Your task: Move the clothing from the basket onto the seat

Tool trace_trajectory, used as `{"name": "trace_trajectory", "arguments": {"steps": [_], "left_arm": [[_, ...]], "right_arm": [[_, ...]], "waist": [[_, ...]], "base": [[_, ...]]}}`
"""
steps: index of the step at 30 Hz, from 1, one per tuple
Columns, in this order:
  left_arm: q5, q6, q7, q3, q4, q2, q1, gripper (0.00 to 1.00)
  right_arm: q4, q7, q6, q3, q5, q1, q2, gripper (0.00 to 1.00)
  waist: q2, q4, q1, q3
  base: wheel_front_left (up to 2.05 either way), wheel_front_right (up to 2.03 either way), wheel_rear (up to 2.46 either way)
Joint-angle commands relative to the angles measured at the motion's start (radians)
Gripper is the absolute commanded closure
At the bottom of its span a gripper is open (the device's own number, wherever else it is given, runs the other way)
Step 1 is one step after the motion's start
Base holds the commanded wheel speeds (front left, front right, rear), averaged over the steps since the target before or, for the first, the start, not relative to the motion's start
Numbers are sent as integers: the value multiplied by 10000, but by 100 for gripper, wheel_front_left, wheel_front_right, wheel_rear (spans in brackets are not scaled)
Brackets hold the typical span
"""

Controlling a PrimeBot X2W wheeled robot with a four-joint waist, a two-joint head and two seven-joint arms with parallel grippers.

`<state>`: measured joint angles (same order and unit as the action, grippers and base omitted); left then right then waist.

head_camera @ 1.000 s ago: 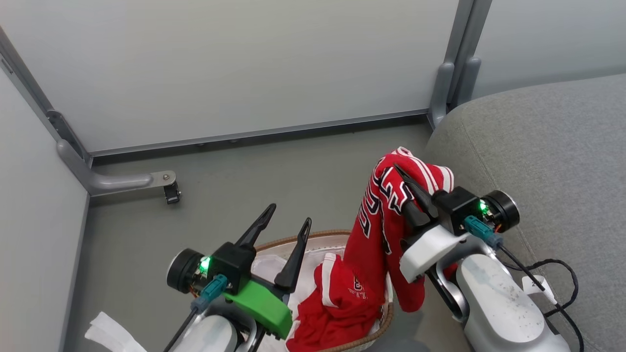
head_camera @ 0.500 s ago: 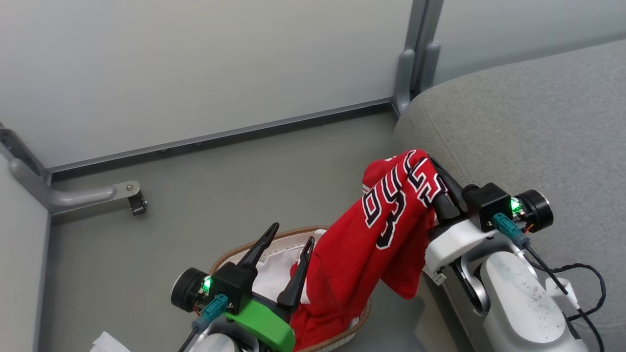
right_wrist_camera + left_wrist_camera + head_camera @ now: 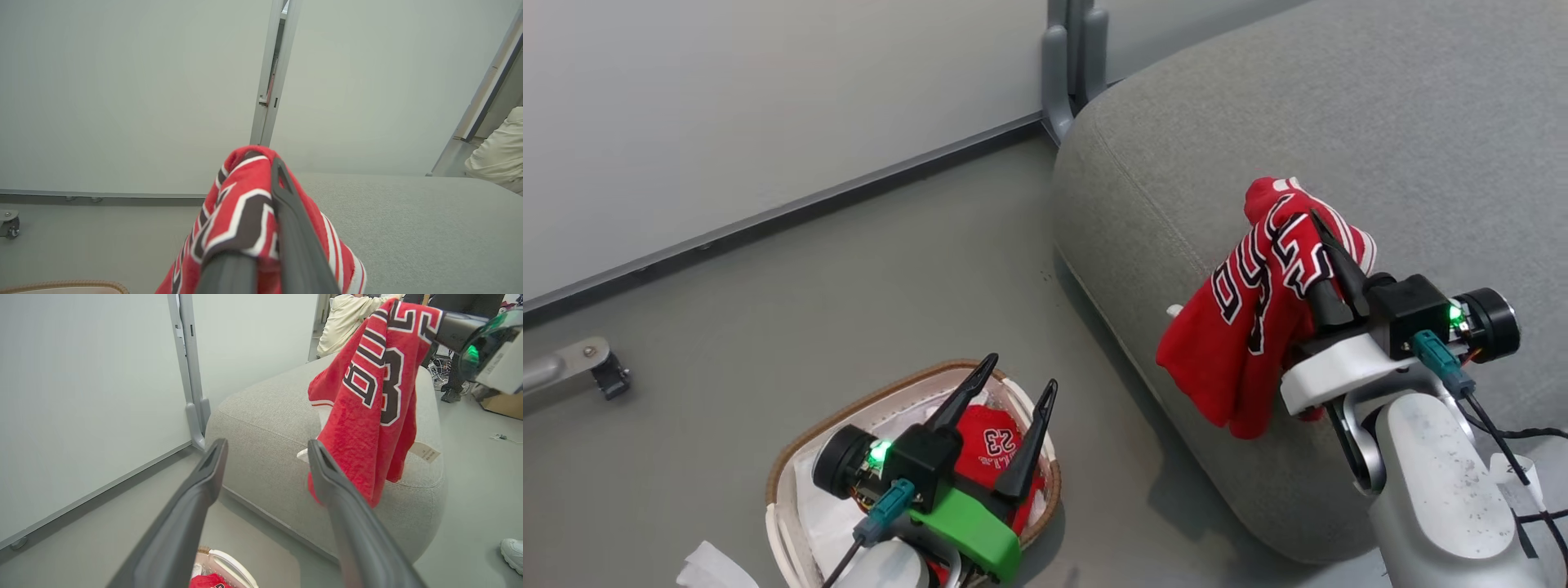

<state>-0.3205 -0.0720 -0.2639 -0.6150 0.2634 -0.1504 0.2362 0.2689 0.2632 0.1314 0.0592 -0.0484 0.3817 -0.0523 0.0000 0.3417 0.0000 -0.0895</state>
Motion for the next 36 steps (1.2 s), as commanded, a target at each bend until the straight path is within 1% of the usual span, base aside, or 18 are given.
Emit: {"name": "trace_trajectory", "arguments": {"steps": [1,6,12,18,23,26,30,34,36], "left_arm": [[56,-58,-7,55,61,-45,207,0],[216,-165,-8,50,124,-6,350,0],[395,-223,-8,11,204,3,563,0],[572,-213,-8,57,130,-79,860,0],[666,-263,-8,-67,33,-136,1160,0],[756,-297,-1,-159,-15,-136,1365,0],[889,-313,36,-296,-129,-81,1654,0],[1054,-259,85,-438,-255,16,1985,0],[1138,-245,121,-499,-299,38,2114,0]], "right_arm": [[-88,24,-13,-91,-61,-35,-12,100],[-89,24,-13,-446,45,16,-109,100],[159,24,-13,-810,-92,458,-299,100],[773,24,-13,-931,-235,2010,-796,100],[1314,24,-13,-1126,-208,4009,-1613,100],[1849,-6,-13,-1297,-206,5361,-2371,100],[2436,-269,-13,-1947,-169,6850,-3191,100],[3104,-504,-13,-2582,-434,7475,-4079,100],[3562,-537,-13,-2812,-526,7441,-4338,100]], "waist": [[0,718,0,-643],[0,768,0,-930],[0,450,0,-1322],[0,-29,0,-1913],[0,-554,0,-2551],[0,-905,0,-2945],[0,-1392,0,-3475],[0,-1837,0,-4061],[0,-2012,0,-4333]], "base": [[0,0,0],[0,0,0],[0,0,0],[0,0,0],[0,0,0],[0,0,0],[0,0,0],[0,0,0],[0,0,0]]}}
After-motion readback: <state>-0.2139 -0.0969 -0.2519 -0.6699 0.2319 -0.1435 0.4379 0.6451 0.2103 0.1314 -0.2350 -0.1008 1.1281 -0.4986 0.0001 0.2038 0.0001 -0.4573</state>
